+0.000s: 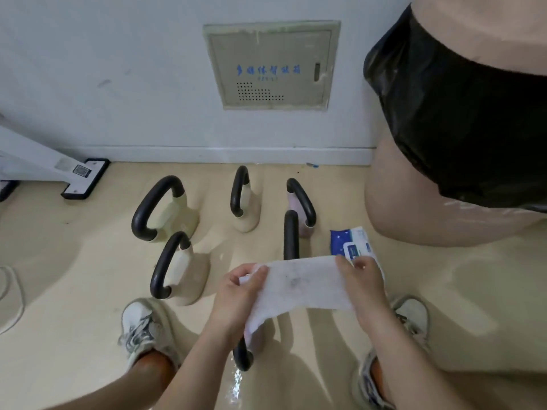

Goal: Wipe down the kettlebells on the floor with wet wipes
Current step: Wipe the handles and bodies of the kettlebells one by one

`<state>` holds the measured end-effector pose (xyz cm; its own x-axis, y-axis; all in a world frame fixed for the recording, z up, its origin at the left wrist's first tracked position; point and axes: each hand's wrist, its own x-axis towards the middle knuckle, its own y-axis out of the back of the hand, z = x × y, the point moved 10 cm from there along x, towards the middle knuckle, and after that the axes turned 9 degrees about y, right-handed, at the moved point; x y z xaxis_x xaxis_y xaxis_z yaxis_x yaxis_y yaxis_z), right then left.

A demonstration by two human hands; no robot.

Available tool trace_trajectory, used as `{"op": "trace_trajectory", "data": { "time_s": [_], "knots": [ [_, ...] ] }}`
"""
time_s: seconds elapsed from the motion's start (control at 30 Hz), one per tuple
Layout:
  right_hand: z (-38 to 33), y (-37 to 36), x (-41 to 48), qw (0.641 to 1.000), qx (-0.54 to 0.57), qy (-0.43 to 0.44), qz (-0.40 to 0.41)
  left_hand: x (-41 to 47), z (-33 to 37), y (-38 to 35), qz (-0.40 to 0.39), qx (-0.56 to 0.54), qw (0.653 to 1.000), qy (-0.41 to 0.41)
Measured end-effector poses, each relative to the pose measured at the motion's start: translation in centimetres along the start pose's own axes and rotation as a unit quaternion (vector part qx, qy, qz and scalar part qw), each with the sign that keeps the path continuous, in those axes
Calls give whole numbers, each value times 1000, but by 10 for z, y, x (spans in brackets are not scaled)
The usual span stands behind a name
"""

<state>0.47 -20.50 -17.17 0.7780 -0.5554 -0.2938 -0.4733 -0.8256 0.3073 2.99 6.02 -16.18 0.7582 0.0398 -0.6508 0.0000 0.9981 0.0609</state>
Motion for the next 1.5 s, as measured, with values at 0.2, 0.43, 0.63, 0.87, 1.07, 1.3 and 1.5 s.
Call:
{"op": "trace_trajectory", "data": {
  "time_s": [0.2,0.43,0.63,0.87,1.07,1.3,1.5],
  "knots": [
    [-25,-15,37,988,-104,92,72,41,22,2,119,190,970,-90],
    [7,-101,32,988,-89,20,-129,59,-17,-43,59,132,988,-62],
    [20,-144,30,984,33,-118,-128,53,-38,-49,42,-3,999,-28],
    [25,-136,6,977,22,-145,-155,35,-52,-30,93,-50,994,-1],
    [67,-105,-65,972,46,-191,-132,8,-90,-34,109,-4,991,75],
    [53,-89,-76,999,-46,16,-13,-10,-103,-39,34,-26,997,62],
    [80,-83,-96,995,-98,15,-16,-18,-117,-42,-26,-39,994,98]
  ]
}}
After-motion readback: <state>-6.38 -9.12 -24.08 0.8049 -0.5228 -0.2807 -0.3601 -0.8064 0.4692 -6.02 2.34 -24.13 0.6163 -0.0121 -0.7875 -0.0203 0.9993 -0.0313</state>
